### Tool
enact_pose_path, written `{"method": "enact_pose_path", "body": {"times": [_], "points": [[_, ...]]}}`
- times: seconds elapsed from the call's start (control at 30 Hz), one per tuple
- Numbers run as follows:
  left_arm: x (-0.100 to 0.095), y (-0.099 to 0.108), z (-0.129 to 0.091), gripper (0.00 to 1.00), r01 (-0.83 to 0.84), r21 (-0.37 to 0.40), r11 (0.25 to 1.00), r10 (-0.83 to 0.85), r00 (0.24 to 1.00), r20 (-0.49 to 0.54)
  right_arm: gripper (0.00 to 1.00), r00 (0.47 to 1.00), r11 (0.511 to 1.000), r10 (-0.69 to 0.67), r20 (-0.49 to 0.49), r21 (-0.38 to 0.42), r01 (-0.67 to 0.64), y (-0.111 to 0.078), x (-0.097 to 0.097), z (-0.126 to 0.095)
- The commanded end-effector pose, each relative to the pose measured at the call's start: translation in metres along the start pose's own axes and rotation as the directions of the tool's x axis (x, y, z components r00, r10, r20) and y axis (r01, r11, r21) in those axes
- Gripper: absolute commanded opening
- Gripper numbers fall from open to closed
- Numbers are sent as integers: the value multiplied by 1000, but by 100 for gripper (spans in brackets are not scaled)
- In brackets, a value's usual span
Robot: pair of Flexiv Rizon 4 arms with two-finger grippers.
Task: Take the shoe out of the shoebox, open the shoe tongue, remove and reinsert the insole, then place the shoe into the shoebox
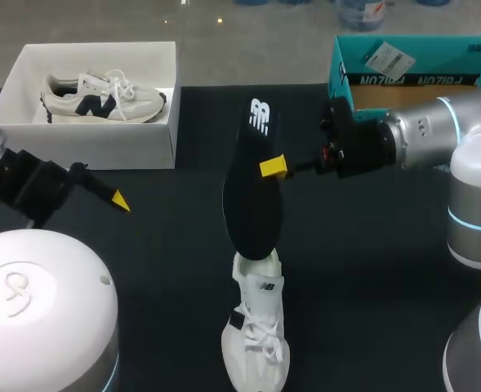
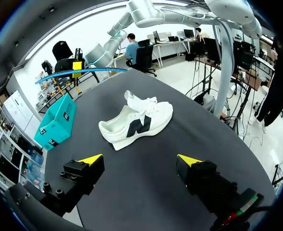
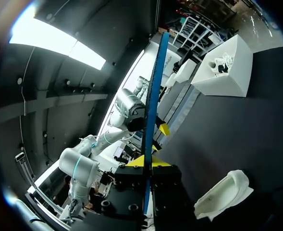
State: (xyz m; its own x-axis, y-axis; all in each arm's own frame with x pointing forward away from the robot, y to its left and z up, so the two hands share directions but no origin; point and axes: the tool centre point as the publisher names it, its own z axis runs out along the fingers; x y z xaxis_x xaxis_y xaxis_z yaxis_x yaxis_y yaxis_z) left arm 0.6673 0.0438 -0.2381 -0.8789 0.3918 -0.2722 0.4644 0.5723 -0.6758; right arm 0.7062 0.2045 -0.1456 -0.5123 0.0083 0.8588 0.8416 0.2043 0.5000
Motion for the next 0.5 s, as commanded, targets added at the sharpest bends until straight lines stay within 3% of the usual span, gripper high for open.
{"method": "enact_pose_path", "body": {"times": [0.03,0.23,0.5], "points": [[0,1,0,100,0,-1,1000,0,1000,-2,0,1000,1000,5,15,8,-5,4,-12,1],[0,1,0,100,0,-1,1000,0,1000,-2,0,999,1000,-6,44,-28,8,4,-32,-8],[0,1,0,100,0,-1,1000,0,1000,-2,0,996,998,-23,86,-48,27,0,-53,-3]]}}
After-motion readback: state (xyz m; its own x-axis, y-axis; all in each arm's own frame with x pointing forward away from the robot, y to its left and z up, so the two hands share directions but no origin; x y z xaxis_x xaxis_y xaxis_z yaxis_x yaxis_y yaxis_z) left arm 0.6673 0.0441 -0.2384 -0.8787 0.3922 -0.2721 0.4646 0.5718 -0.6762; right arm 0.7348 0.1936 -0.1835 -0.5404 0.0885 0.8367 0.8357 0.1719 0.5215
